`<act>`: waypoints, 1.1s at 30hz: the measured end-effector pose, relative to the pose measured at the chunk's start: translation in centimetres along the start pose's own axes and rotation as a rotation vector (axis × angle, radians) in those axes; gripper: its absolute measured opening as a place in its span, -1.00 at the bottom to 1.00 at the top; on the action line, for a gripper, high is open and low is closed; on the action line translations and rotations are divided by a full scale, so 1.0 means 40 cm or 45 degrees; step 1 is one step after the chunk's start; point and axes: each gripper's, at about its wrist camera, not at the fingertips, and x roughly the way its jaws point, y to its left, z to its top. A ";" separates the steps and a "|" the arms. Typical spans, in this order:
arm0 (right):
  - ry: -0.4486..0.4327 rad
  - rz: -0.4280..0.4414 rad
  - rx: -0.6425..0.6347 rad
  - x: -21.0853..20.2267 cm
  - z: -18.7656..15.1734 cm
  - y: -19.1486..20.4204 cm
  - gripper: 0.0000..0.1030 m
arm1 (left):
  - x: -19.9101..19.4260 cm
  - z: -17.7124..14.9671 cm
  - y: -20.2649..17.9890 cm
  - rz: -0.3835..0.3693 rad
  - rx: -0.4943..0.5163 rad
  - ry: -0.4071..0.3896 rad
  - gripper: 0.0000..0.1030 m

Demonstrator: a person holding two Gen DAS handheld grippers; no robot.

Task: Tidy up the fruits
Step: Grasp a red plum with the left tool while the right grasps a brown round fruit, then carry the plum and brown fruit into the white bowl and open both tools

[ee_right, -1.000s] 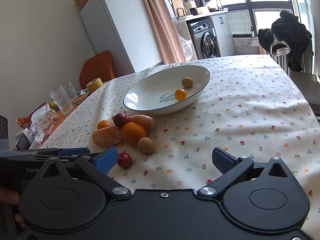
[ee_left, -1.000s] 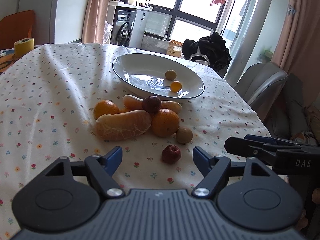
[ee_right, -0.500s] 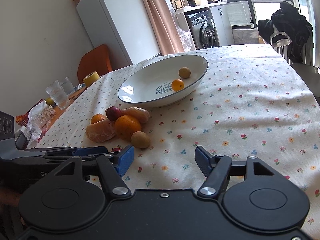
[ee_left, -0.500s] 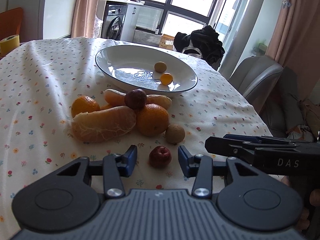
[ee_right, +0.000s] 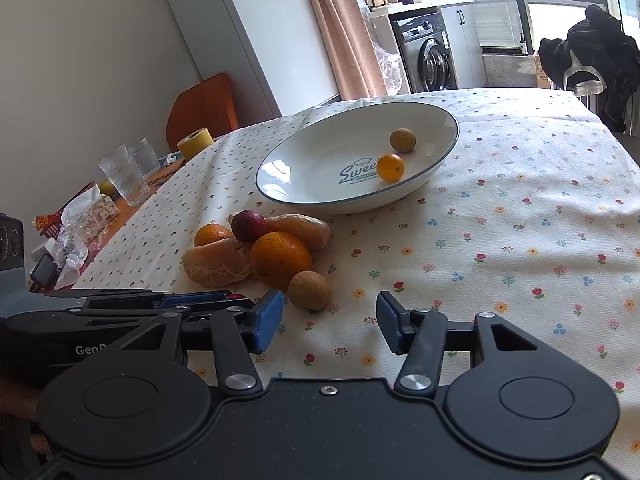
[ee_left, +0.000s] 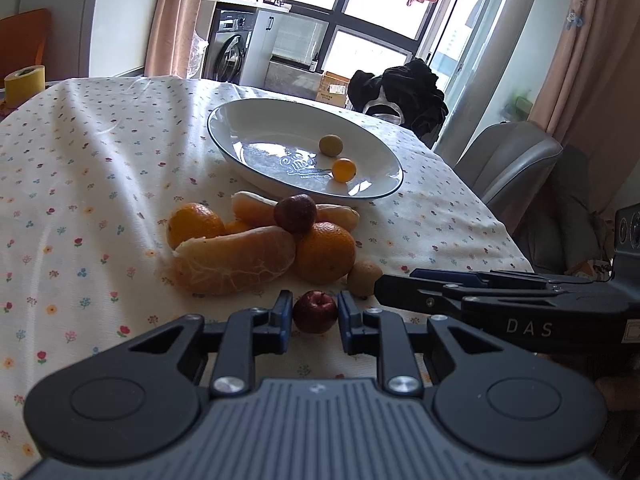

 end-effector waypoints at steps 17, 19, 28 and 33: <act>0.045 -0.077 -0.079 0.050 0.015 0.055 -0.51 | -0.064 0.005 0.043 0.014 -0.025 -0.082 -0.57; 0.032 -0.057 -0.058 0.037 0.016 0.051 -0.52 | -0.070 0.007 0.046 0.012 -0.028 -0.091 -0.57; -0.019 -0.050 -0.077 -0.003 0.034 0.066 -0.52 | -0.089 0.026 0.047 0.013 -0.034 -0.137 -0.57; -0.049 -0.043 -0.082 -0.013 0.050 0.072 -0.52 | -0.091 0.042 0.048 0.027 -0.029 -0.157 -0.57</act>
